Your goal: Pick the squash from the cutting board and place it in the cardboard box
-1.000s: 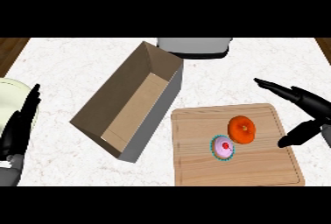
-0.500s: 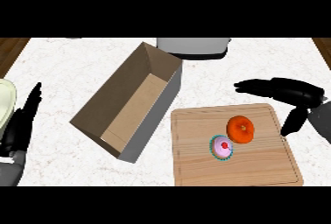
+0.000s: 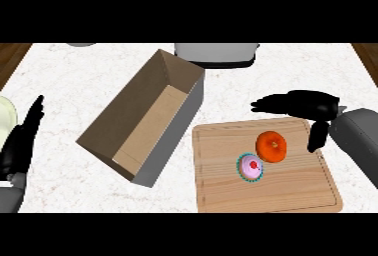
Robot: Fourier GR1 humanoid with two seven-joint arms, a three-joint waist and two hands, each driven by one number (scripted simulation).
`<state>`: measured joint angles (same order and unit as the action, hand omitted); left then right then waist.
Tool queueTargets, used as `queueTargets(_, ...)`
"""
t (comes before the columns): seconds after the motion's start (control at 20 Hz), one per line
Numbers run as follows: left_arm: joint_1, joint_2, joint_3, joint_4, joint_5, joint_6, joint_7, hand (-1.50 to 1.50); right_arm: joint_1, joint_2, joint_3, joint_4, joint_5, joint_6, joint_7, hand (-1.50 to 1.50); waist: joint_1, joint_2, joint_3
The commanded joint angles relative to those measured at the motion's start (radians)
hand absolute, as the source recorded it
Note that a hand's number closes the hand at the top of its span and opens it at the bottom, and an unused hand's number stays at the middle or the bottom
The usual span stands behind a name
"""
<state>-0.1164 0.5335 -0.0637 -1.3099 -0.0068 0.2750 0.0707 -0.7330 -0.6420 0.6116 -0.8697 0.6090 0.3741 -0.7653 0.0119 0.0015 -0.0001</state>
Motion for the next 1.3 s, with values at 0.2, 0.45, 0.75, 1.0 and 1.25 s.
queueTargets(0.2,0.023,-0.034,0.054,0.031,-0.034,-0.022,-0.045,0.0,0.034,0.049,-0.049,0.002,0.087,0.046,-0.043,-1.5,-0.008,-0.002,0.0)
queueTargets(0.45,0.072,-0.016,0.053,-0.111,-0.053,-0.033,0.049,0.0,0.015,0.087,-0.068,0.019,0.101,0.068,-0.056,-1.5,-0.003,-0.004,0.0)
queueTargets(0.75,0.056,-0.038,0.072,-0.033,-0.053,-0.068,-0.02,0.0,0.063,0.056,-0.042,-0.038,0.099,0.108,-0.135,-1.5,-0.006,-0.002,0.0)
queueTargets(1.0,0.034,-0.031,0.104,-0.016,-0.057,-0.093,-0.004,0.0,0.099,0.036,-0.077,-0.215,0.056,0.177,-0.057,-1.5,-0.014,-0.005,0.0)
queueTargets(1.25,0.048,-0.069,0.099,-0.035,-0.101,-0.059,-0.001,0.0,0.148,0.006,-0.04,-0.285,0.125,0.178,0.024,-1.5,-0.009,-0.003,0.0)
